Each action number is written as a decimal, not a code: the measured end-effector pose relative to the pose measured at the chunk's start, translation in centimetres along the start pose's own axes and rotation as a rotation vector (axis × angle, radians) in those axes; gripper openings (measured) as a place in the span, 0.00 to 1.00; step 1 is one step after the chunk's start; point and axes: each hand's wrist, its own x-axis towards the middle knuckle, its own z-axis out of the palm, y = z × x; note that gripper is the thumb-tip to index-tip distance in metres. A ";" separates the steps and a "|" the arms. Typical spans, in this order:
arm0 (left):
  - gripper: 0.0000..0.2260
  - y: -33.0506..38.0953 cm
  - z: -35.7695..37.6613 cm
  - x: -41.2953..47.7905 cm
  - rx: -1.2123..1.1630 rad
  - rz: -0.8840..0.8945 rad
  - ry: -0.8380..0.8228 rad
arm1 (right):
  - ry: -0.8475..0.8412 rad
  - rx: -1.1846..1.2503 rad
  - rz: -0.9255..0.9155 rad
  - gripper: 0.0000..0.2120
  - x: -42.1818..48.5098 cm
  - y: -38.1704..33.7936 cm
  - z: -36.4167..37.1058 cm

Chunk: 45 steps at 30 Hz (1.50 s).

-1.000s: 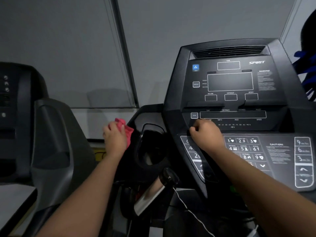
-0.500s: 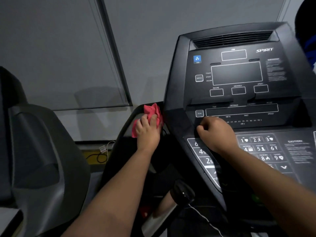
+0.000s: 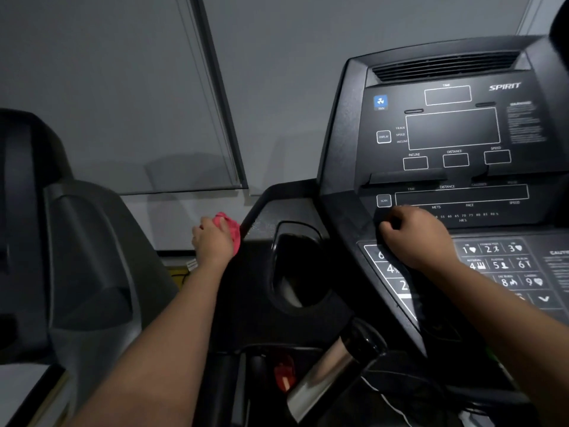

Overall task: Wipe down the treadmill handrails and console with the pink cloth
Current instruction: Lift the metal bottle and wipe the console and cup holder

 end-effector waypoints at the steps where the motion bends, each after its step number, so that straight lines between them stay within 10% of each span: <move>1: 0.18 0.8 -0.3 -0.5 -0.051 0.072 0.075 | -0.001 -0.001 -0.001 0.10 0.0 -0.1 0.0; 8: 0.17 6.3 5.3 -8.4 0.126 0.788 -0.027 | -0.003 0.001 0.006 0.10 -0.1 -0.1 -0.2; 18: 0.16 3.3 4.5 -3.3 0.191 0.591 0.110 | 0.004 0.017 0.024 0.09 0.1 0.2 0.1; 26: 0.17 -0.9 -0.4 -0.4 -0.017 -0.203 -0.169 | 0.006 0.009 0.010 0.10 0.2 0.3 0.1; 41: 0.11 5.4 -8.2 -8.3 -0.228 0.312 -0.009 | -0.062 0.082 0.014 0.10 -1.2 -0.7 -1.2; 45: 0.13 9.4 -8.4 -12.2 -0.235 0.395 0.006 | -0.057 0.457 0.031 0.06 -2.3 -0.7 -1.9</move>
